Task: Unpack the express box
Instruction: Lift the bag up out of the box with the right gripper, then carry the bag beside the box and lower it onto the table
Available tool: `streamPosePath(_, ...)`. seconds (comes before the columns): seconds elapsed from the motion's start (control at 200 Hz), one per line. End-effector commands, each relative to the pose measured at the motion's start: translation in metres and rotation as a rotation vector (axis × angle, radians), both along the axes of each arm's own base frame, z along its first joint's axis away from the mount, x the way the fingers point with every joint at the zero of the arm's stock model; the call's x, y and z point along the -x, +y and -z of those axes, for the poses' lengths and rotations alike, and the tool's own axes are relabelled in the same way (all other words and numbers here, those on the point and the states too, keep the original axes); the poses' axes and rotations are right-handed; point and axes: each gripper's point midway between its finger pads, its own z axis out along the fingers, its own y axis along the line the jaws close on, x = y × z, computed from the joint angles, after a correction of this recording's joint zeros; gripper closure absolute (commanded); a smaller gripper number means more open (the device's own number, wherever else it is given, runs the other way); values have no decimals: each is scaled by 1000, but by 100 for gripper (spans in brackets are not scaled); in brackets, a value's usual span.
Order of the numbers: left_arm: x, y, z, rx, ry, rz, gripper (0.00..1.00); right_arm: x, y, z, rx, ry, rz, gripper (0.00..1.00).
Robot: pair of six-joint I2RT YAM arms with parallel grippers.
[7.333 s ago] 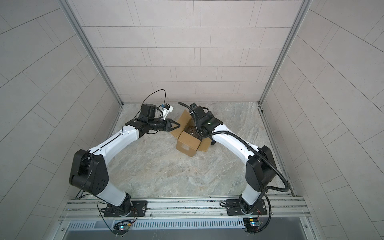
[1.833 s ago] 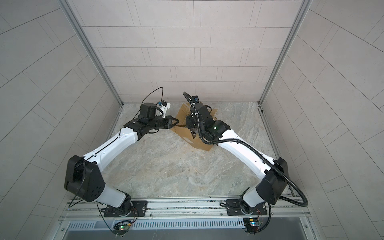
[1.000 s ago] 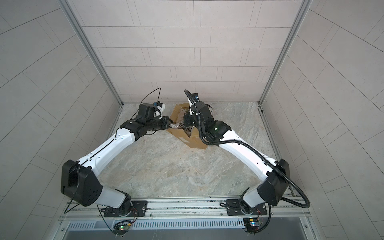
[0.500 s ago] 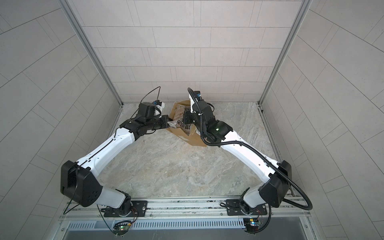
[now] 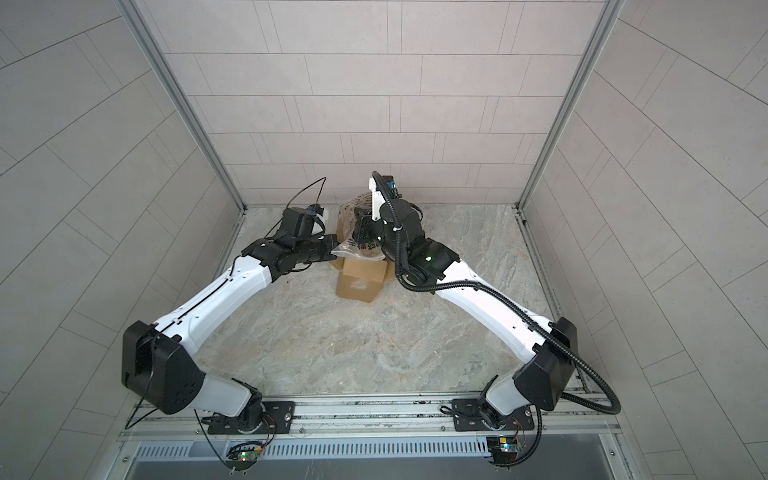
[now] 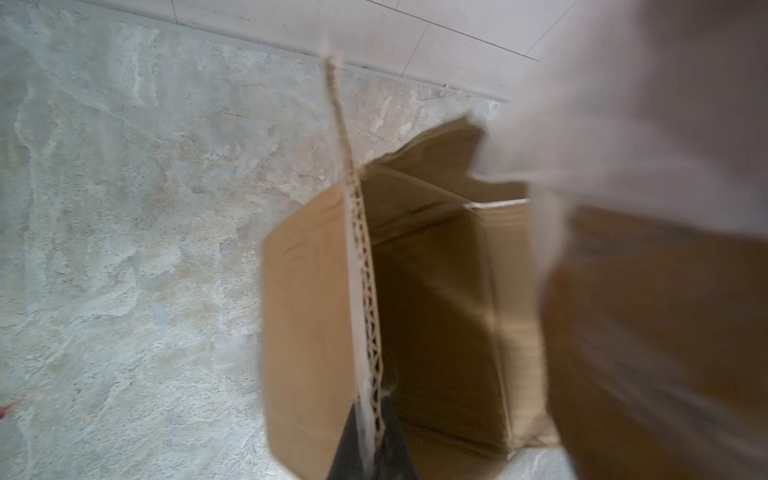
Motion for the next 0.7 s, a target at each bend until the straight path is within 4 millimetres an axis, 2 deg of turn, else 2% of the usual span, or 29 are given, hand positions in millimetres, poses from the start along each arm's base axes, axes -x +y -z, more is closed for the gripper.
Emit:
streamPosePath(0.0, 1, 12, 5, -64, -8, -25, 100, 23, -32, -74, -122, -161, 27, 100)
streamPosePath(0.19, -1, 14, 4, -72, -15, -40, 100, 28, -44, -71, -88, -162, 49, 100)
streamPosePath(0.31, -2, 19, 5, -86, -18, -55, 100, 32, -58, -72, -68, -168, 75, 100)
streamPosePath(0.476, -11, 34, 5, -38, 0, -76, 100, 39, -96, -70, -36, -160, 137, 100)
streamPosePath(0.586, -16, 55, 8, -34, 8, -115, 100, 48, -127, -62, -2, -146, 200, 100)
streamPosePath(0.696, -21, 62, 13, -6, 19, -109, 100, 59, -158, -52, 36, -123, 262, 100)
